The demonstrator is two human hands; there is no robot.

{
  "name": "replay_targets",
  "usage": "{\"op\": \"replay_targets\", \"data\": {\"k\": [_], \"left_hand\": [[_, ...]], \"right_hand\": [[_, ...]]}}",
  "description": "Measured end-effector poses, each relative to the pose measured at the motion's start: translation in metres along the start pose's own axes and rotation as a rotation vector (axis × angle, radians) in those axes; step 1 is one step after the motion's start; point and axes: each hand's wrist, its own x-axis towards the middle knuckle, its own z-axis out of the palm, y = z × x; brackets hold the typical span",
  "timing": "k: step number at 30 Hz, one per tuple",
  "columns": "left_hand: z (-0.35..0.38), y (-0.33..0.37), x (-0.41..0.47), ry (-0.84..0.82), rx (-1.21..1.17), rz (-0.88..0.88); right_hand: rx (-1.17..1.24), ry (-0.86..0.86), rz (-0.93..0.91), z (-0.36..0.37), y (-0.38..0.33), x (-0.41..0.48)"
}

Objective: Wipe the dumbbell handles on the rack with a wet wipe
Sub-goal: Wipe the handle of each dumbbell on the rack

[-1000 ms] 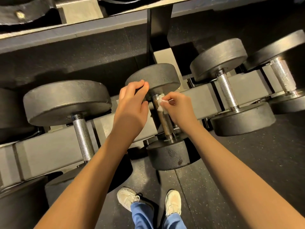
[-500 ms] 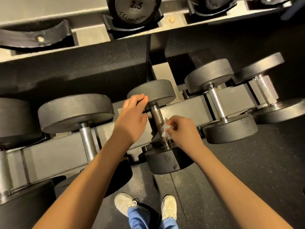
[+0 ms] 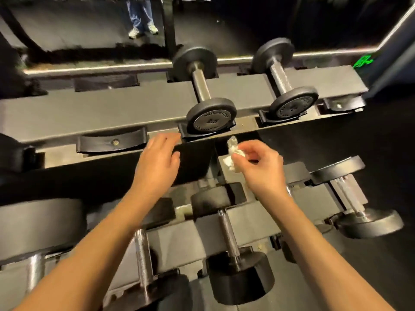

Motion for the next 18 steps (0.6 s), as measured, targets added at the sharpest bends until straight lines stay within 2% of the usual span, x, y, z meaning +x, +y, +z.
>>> {"op": "replay_targets", "data": {"k": [4,8,13,18], "left_hand": [[-0.011,-0.029,0.058,-0.003,0.12,0.019],[-0.007,-0.051,0.106,-0.054,0.216,0.033],[0.008,-0.082,0.14,-0.105,0.322,0.088],[0.013,-0.101,0.148,0.008,0.379,0.207]], "right_hand": [[0.025,0.065,-0.13,0.013,-0.034,0.048],[0.015,0.079,-0.185,0.027,-0.055,0.089],[-0.144,0.061,-0.164,0.05,-0.052,0.133],[-0.32,0.044,-0.118,0.063,-0.037,0.172]]}}
